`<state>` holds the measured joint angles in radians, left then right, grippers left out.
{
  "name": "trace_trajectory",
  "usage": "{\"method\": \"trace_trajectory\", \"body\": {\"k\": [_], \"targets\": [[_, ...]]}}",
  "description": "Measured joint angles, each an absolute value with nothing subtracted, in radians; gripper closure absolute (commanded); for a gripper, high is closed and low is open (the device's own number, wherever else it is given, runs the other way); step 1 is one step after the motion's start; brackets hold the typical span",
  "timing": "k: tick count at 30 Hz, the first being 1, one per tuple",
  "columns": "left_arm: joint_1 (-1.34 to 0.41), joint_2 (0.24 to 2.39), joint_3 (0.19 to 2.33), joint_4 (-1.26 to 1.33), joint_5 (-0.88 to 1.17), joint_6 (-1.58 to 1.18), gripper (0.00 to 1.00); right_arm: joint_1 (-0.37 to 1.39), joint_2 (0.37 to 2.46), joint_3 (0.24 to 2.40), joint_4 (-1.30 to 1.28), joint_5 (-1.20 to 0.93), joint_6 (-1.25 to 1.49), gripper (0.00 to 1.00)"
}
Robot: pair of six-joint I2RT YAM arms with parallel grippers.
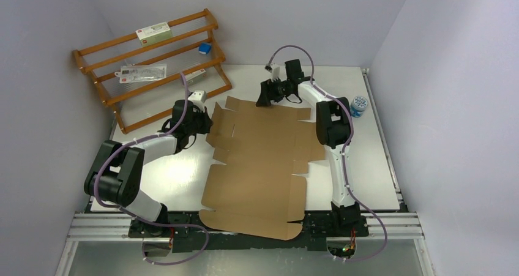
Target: Fold the paper box
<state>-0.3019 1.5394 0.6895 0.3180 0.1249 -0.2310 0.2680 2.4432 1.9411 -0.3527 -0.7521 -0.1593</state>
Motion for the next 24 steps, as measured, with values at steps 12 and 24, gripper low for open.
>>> {"method": "trace_trajectory", "body": {"k": [12,24], "targets": [[-0.299,1.524,0.662,0.348,0.127,-0.231,0.95,0.243,2.456,1.956,-0.475,-0.892,-0.243,0.47],[-0.293,1.522,0.64,0.39,0.14,-0.24,0.95,0.239,2.452,1.989,-0.639,-0.931,-0.361,0.86]]}}
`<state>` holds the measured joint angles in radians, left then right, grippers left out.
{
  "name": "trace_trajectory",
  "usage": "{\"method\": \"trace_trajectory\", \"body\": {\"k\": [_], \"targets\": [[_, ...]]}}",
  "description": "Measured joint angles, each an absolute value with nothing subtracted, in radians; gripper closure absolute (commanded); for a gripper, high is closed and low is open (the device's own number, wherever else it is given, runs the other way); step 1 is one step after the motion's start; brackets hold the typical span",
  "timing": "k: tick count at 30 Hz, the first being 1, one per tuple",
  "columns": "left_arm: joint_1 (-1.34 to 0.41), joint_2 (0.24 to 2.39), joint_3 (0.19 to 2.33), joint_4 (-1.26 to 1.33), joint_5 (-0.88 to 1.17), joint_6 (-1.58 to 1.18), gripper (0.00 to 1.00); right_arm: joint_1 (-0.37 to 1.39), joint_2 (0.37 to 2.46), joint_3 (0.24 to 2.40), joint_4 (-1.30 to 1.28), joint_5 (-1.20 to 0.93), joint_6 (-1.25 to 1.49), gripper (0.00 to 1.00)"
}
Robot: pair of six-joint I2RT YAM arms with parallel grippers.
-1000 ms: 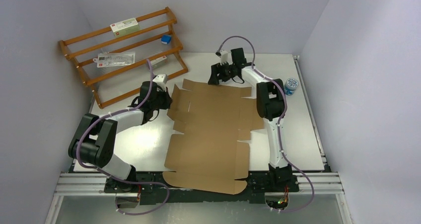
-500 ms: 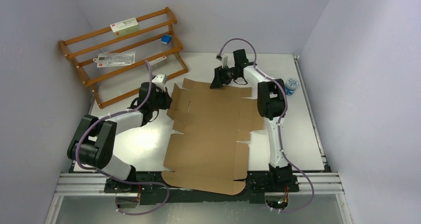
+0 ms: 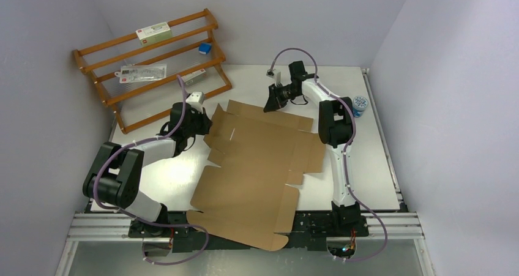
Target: Fold the paper box
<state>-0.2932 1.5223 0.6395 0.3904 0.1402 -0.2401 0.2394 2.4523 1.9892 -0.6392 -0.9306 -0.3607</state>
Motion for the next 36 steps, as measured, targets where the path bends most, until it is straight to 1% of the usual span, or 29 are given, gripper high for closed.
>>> {"method": "trace_trajectory", "body": {"k": [4,7,12,15,24,36], "targets": [[-0.29,1.522,0.639,0.408,0.15,-0.252,0.95,0.243,2.427,1.99,-0.702,-0.924,-0.391,0.95],[-0.289,1.522,0.639,0.427,0.162,-0.263,0.94,0.255,2.384,1.989,-0.736,-0.902,-0.415,0.97],[-0.281,1.523,0.64,0.456,0.173,-0.277,0.9,0.286,2.27,1.972,-0.744,-0.814,-0.446,0.98],[-0.271,1.525,0.64,0.48,0.183,-0.288,0.89,0.305,2.197,1.945,-0.735,-0.757,-0.467,1.0],[-0.247,1.536,0.616,0.591,0.244,-0.329,0.85,0.392,2.015,1.803,-0.682,-0.561,-0.599,1.0],[-0.239,1.556,0.596,0.699,0.303,-0.368,0.86,0.471,1.817,1.685,-0.584,-0.365,-0.772,1.0]]}}
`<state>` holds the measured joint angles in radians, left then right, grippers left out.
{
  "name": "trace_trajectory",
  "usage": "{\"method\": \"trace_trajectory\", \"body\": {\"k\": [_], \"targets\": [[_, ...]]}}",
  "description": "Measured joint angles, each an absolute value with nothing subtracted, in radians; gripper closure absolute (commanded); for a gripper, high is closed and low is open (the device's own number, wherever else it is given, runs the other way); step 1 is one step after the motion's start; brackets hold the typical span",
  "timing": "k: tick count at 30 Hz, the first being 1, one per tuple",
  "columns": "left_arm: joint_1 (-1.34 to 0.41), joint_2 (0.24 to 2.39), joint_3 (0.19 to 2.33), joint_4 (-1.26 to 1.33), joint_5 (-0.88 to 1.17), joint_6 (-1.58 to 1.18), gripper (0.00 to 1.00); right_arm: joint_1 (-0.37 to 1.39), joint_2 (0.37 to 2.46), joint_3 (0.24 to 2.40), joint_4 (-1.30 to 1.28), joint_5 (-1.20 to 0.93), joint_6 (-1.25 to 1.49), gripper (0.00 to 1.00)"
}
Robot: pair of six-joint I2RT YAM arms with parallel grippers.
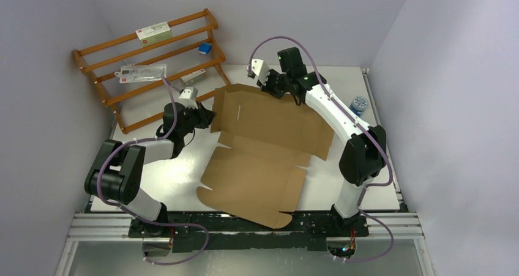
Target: Fold the paper box
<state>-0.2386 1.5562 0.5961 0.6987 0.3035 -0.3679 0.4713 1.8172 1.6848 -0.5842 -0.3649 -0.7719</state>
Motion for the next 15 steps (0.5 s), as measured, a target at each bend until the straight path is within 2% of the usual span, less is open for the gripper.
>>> {"method": "trace_trajectory", "body": {"k": [9,15], "targets": [[-0.237,1.556,0.552,0.791,0.343,-0.378,0.94,0.575,1.731,1.584,-0.478,-0.18,-0.92,1.0],[-0.236,1.555,0.468,0.885,0.366,-0.39,0.95,0.626,1.638,1.441,-0.411,-0.116,-1.002,1.0]]}}
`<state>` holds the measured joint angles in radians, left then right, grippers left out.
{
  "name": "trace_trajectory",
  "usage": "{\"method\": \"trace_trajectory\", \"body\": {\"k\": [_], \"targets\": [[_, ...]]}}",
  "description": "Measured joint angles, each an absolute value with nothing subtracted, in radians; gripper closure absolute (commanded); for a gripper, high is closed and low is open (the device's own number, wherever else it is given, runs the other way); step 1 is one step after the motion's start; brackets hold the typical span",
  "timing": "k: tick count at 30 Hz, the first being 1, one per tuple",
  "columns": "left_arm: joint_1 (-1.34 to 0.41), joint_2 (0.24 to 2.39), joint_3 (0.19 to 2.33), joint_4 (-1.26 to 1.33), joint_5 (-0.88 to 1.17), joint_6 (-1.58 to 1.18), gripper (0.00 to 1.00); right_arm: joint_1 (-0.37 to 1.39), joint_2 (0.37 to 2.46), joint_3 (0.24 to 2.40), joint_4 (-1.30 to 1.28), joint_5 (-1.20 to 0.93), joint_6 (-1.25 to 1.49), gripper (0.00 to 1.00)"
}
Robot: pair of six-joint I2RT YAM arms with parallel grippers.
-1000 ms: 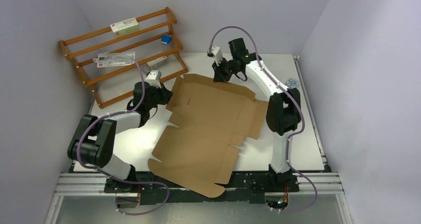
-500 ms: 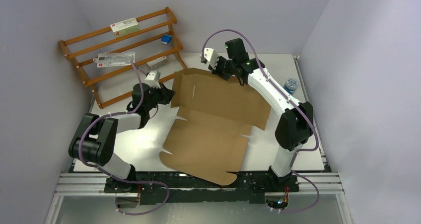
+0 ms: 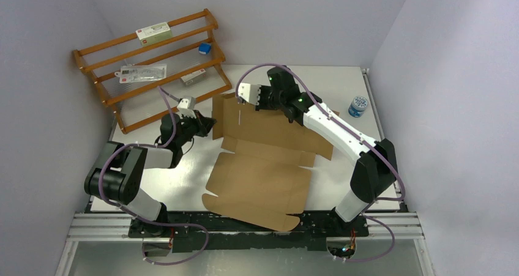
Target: Fold the paper box
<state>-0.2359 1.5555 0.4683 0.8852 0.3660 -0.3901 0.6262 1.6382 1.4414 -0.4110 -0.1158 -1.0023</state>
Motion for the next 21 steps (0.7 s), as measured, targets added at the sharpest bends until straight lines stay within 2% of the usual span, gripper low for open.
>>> {"method": "trace_trajectory", "body": {"k": [7,16,21], "targets": [[-0.236,1.534,0.393,0.986,0.403,-0.408,0.95,0.636,1.577,1.332,-0.329,-0.099,-1.038,1.0],[-0.26,1.367,0.363,0.992,0.408,-0.345,0.94,0.635,1.589,1.294,-0.129,-0.023,-1.016,1.0],[-0.276,1.324,0.341,0.994,0.346,-0.299,0.94,0.638,1.609,1.264,-0.005,-0.004,-1.018,1.0]]}}
